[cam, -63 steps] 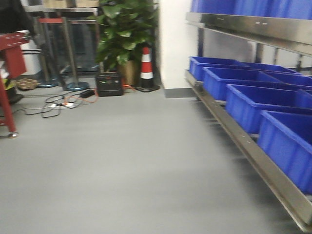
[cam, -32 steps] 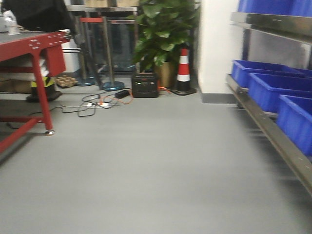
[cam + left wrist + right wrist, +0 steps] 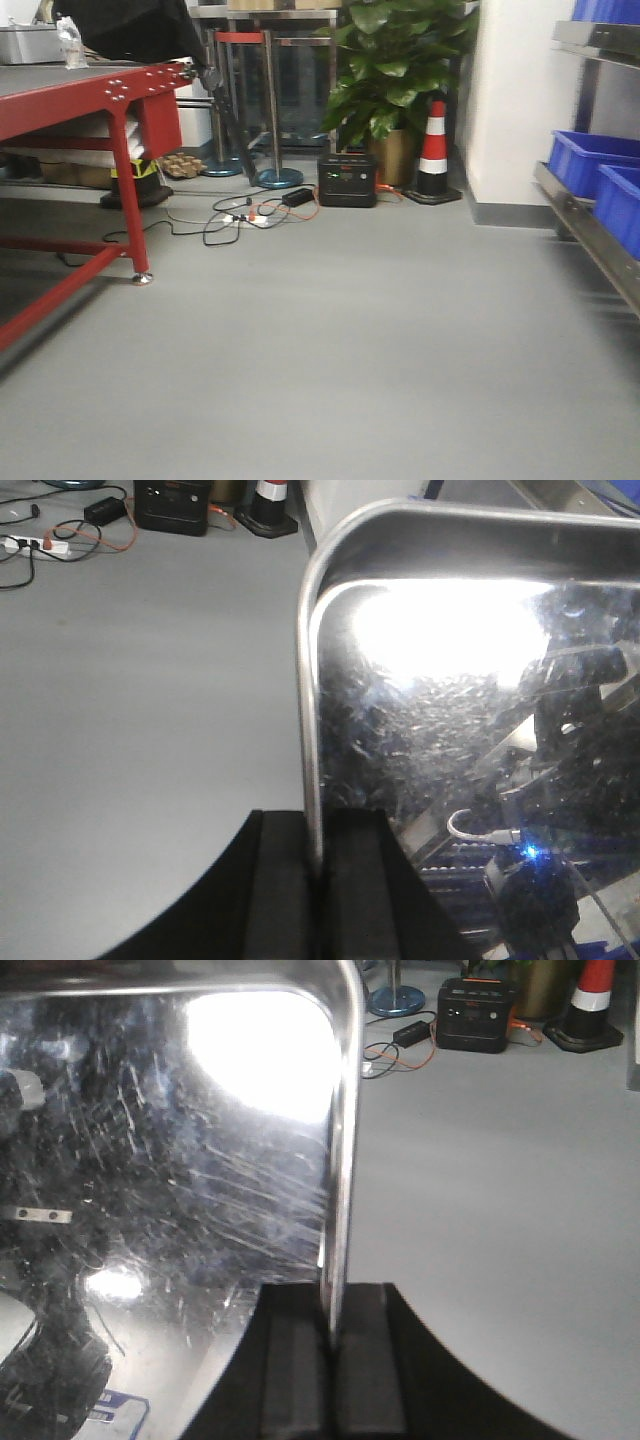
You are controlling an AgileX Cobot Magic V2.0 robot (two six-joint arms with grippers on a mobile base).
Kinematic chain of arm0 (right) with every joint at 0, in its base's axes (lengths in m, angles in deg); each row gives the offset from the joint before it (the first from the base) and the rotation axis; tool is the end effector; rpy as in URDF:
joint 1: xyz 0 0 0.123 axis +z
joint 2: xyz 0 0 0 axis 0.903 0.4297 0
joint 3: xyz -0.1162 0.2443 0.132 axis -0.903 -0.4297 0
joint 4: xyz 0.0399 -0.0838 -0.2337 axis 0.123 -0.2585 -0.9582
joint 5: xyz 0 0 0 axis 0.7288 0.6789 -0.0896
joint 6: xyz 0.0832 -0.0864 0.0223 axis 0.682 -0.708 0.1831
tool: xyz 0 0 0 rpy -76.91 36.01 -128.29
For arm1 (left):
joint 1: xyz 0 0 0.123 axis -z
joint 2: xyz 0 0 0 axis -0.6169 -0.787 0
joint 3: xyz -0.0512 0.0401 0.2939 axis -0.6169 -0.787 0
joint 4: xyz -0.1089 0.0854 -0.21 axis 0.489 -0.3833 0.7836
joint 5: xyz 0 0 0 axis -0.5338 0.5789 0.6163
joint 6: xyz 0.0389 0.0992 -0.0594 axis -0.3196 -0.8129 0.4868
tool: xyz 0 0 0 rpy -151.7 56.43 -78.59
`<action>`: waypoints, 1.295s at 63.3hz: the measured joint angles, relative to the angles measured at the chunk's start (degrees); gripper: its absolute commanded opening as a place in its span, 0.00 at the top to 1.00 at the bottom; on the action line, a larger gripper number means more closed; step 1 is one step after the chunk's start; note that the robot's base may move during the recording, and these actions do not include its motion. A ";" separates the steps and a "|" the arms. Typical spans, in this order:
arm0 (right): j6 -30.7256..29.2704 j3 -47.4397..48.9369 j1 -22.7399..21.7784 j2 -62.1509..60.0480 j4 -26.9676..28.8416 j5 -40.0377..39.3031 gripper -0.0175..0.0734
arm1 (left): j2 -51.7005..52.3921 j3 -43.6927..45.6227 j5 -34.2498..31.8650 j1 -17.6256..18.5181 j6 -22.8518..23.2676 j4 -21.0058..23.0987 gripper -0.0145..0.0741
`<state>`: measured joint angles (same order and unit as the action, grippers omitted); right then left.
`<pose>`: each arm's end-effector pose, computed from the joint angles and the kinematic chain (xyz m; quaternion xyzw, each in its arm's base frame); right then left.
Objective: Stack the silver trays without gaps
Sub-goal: 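Carry the tray while the base turns past the plant and cone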
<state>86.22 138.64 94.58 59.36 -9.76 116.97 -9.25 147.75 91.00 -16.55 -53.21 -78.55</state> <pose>0.3020 0.1393 0.4242 -0.0469 0.8297 0.1069 0.5459 0.3124 -0.1285 0.4408 0.0759 0.8318 -0.1776 0.5204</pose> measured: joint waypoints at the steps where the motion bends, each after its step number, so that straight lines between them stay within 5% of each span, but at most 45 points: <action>1: 0.00 0.00 0.00 0.00 0.00 0.00 0.89 | 0.00 0.00 -0.13 0.00 0.00 0.00 0.85; 82: 0.00 0.00 0.00 0.00 -0.09 -0.11 0.89 | 0.00 0.00 -0.71 0.00 0.00 0.00 0.85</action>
<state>86.22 138.64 94.58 59.36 -9.86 116.86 -9.25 147.75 90.29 -16.55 -53.21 -78.55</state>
